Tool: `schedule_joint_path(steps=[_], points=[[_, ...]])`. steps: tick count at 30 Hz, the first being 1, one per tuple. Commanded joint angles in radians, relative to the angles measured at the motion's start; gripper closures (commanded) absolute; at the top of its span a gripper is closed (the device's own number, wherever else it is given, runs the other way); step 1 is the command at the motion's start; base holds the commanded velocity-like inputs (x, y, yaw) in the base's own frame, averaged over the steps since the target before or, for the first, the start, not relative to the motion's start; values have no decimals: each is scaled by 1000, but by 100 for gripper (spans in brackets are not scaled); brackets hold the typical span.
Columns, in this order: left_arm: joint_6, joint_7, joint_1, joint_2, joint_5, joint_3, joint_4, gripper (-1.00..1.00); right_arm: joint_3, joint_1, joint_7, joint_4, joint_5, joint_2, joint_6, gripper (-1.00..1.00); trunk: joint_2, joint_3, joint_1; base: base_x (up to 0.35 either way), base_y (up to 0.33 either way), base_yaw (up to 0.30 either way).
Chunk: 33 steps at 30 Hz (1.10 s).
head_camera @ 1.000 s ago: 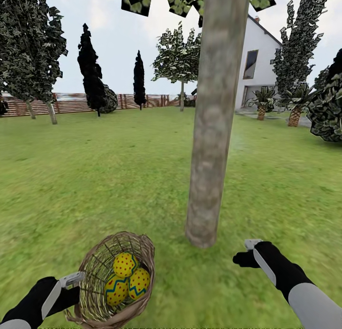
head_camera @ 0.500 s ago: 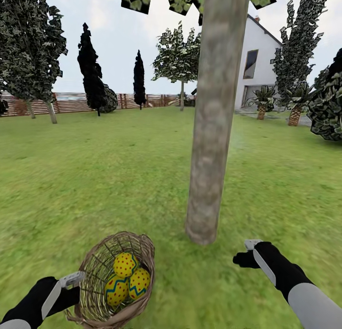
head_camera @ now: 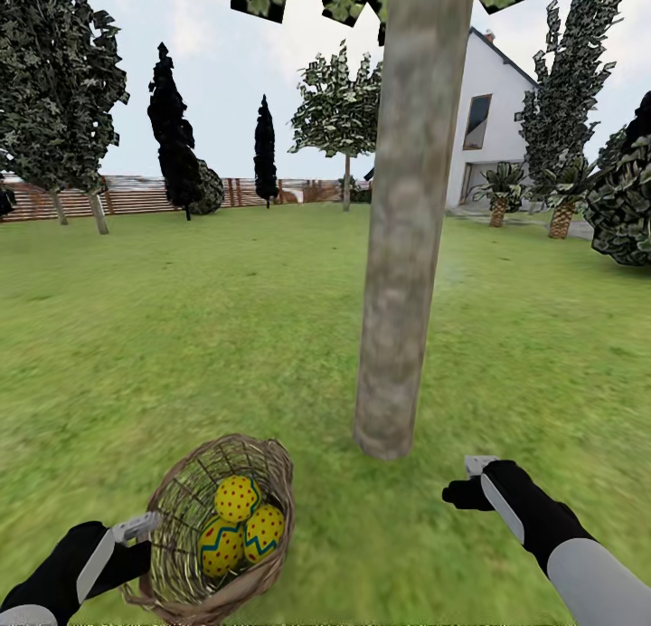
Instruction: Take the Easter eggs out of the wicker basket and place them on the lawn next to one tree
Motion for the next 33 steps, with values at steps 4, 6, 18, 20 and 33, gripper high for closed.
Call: schedule_joint_path(steps=[4, 6, 18, 20, 33], points=[[-31, -7, 1, -9, -10, 9, 24, 100, 5, -1, -1, -1, -1, 0, 3, -100, -14, -8, 8, 0, 0, 0], [-33, -7, 1, -9, -10, 9, 23, 100, 5, -1, -1, 22, 1, 5, 2, -100, -14, -8, 8, 0, 0, 0], [-33, -11, 1, -9, -8, 14, 20, -100, 5, -1, -3, 30, 1, 6, -4, -100, -14, -8, 8, 0, 0, 0], [-33, -11, 1, -9, -8, 14, 20, -100, 5, -1, -3, 30, 1, 7, -4, -100, -14, -8, 8, 0, 0, 0], [-28, -11, 1, -15, -7, 12, 20, -100, 5, -1, -3, 32, 1, 8, -4, -100, 49, 21, -27, 0, 0, 0]])
